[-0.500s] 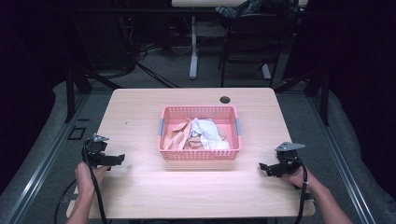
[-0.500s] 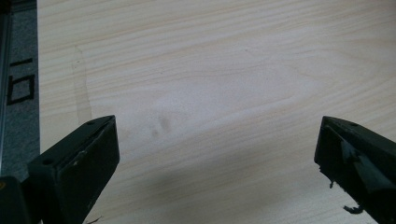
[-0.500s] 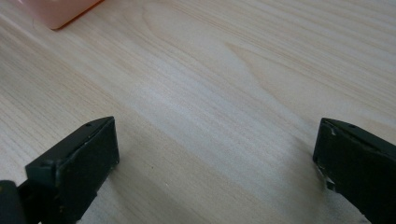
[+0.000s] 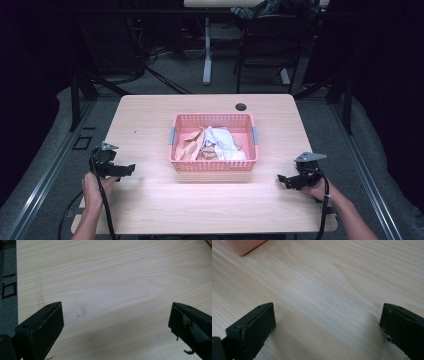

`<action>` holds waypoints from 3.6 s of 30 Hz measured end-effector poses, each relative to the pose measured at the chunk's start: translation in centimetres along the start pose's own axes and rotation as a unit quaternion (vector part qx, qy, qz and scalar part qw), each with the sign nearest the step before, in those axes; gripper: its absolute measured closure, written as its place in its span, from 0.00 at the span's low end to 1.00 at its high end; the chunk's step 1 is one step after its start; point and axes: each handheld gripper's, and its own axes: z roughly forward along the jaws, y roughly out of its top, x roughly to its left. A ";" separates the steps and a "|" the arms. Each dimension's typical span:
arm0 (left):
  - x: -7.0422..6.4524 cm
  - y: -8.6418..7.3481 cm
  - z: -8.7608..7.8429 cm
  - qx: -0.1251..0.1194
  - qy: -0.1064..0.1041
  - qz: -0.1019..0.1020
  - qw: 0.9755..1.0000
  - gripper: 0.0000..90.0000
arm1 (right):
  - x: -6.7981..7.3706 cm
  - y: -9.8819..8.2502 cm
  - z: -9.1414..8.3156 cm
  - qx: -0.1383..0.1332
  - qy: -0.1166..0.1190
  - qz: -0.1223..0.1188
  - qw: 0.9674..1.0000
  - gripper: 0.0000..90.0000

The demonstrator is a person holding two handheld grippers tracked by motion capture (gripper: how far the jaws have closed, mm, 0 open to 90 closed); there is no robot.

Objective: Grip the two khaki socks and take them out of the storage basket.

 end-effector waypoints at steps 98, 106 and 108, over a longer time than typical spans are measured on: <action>-15.8 16.6 6.4 0.087 -0.133 0.222 0.962 0.23 | 0.0 0.0 0.0 0.000 0.001 -0.001 1.000 0.00; -16.5 16.6 7.5 0.107 -0.128 0.232 0.958 0.36 | 0.0 0.0 0.0 -0.001 0.001 -0.002 1.000 0.00; -16.7 16.7 7.7 0.112 -0.122 0.244 0.956 0.38 | 0.0 0.0 0.0 -0.001 0.001 -0.002 1.000 0.00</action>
